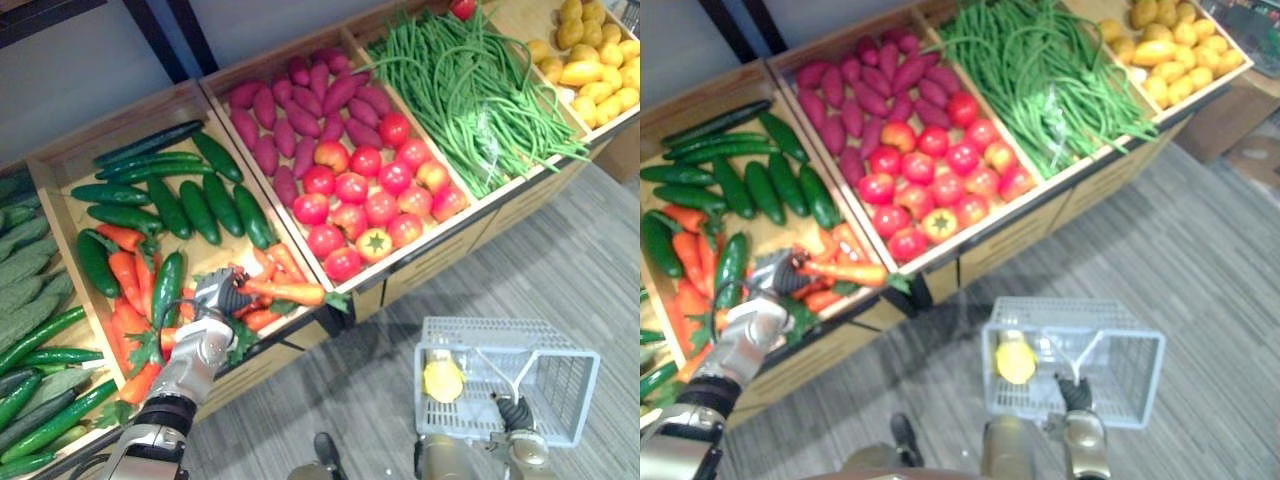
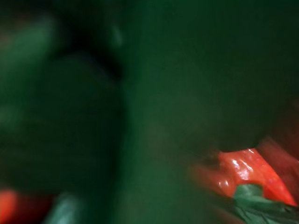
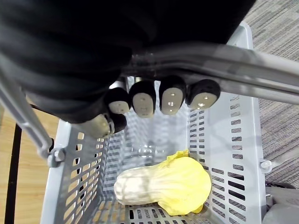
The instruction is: Pick vegetable in the basket
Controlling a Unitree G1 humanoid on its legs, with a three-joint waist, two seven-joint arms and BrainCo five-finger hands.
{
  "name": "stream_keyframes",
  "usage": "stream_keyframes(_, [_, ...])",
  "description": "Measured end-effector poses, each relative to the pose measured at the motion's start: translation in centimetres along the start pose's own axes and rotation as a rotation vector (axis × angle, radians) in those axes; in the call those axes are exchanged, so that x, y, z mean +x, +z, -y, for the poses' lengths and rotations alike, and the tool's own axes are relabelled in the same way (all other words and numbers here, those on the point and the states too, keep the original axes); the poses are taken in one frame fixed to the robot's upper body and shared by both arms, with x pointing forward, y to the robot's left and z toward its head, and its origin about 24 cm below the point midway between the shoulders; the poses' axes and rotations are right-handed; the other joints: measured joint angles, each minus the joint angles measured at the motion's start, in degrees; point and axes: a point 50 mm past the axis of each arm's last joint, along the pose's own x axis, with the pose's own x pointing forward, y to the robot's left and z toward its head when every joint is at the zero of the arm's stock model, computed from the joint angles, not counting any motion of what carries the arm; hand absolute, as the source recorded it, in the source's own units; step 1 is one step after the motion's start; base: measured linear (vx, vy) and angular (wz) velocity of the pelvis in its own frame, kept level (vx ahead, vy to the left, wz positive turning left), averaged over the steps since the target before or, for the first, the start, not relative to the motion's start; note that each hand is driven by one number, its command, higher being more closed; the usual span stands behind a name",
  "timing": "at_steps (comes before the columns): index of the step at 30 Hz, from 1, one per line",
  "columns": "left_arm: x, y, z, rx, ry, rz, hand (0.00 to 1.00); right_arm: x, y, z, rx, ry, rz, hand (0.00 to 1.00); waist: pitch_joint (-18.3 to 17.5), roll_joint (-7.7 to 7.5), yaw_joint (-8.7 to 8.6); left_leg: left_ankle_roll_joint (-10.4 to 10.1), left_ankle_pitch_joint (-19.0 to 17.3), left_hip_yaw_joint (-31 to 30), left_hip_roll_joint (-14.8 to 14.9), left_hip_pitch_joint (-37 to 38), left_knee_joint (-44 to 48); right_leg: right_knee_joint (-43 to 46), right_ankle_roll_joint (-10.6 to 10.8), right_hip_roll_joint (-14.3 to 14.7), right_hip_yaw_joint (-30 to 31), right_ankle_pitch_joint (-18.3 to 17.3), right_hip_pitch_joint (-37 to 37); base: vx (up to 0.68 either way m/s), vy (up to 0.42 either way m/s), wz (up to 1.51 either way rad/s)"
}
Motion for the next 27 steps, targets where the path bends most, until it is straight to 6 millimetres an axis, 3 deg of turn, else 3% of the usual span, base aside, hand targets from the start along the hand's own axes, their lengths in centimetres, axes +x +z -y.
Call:
stream_keyframes(9, [0.0,-0.4,0.1,0.015,-0.011,-0.026,1.00,-0.1,-0.4,0.0,-0.002,0.002,-0.014,1.00,0.06,-0.31,-0.02,-0.08,0.60,-0.91,0.10,0.22,-0.27,-0.92,0.09,-0.11,-1.12,0.09,1.23,0.00,-0.010,0.06])
stream_keyframes(13, [0.1,-1.0,-0.7,0.012,0.021,-0.053,1.00,-0.3,-1.1,-0.2,-0.004,0.009,-0.043,1.00,-0.12,-0.65,0.04,-0.19,1.20,-3.20,0.21,0.74,-0.75,-1.92,0.09,-0.24,-3.13,0.10,3.21,0.01,-0.026,0.24])
stream_keyframes(19, [0.6,-0.6,-6.0,0.079,0.187,0.018,1.00,-0.6,-1.9,-0.5,-0.001,0.022,-0.077,1.00,-0.40,-1.11,0.23,-0.05,2.68,-6.94,0.05,1.09,-1.86,-3.02,0.08,-0.70,-6.71,0.10,5.93,0.00,-0.014,0.29])
stream_keyframes(23, [0.3,0.1,-7.7,0.115,0.229,0.075,1.00,-0.7,-2.5,-0.4,0.003,0.028,-0.107,1.00,-1.00,-1.35,0.48,0.13,3.33,-8.48,-0.37,1.09,-2.19,-4.18,0.08,-1.06,-8.26,0.10,7.32,0.00,0.004,0.23])
stream_keyframes(27, [0.1,-0.3,-8.6,0.146,0.239,0.071,1.00,-0.8,-3.0,-0.4,0.018,0.022,-0.138,1.00,-2.13,-1.54,0.51,0.35,4.51,-9.94,-0.81,1.18,-3.78,-5.03,0.08,-1.12,-9.32,0.10,7.94,-0.01,0.002,0.15])
